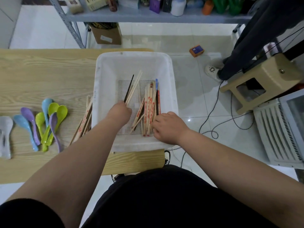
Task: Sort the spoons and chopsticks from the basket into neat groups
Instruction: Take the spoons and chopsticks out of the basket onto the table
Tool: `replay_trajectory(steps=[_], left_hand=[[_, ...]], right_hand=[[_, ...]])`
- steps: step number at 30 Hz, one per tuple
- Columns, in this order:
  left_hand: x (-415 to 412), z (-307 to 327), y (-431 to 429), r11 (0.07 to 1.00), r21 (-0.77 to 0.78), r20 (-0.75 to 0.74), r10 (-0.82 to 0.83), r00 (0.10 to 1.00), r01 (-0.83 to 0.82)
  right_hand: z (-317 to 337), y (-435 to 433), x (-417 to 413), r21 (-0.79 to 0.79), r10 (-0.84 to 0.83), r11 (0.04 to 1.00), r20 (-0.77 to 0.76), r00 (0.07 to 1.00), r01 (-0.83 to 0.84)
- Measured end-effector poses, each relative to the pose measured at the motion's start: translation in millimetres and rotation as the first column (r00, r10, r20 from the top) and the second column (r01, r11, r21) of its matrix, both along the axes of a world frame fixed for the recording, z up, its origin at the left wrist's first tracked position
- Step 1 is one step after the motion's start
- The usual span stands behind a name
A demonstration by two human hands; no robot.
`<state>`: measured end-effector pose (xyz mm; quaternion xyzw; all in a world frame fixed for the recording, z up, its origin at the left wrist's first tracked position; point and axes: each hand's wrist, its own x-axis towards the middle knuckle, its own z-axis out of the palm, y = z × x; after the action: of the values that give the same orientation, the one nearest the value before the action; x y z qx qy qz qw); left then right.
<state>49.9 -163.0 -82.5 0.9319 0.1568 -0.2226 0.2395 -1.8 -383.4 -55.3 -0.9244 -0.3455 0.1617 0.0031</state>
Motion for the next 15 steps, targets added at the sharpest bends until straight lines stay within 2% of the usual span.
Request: replay_trajectory(steps=[4,6,10,13,15], left_hand=[[-13.0,37.0,18.4,0.979,-0.202,0.05,0.009,0.999,0.001],[-23.6,49.9,35.4,0.967,-0.253,0.093,0.038,0.995,-0.013],[-45.5,59.0,84.3,0.908,-0.385,0.237,0.273,0.933,-0.168],[-66.4,53.4,129.1,0.915,-0.308,0.302,0.355,0.885,-0.262],[-82.8,40.4,153.5,0.904,-0.294,0.261,0.388,0.884,-0.31]], right_hand=[[-1.8,7.1,-1.5,0.023,-0.1,0.995,-0.028,0.995,0.101],[-0.6,21.0,-7.6,0.102,-0.197,0.972,-0.134,0.971,0.212],[1.6,60.4,-23.2,0.151,-0.29,0.926,-0.309,0.906,0.347],[-3.0,80.9,-33.4,0.112,-0.312,0.925,-0.324,0.893,0.364],[-5.9,86.6,-37.9,0.106,-0.359,0.908,-0.306,0.882,0.406]])
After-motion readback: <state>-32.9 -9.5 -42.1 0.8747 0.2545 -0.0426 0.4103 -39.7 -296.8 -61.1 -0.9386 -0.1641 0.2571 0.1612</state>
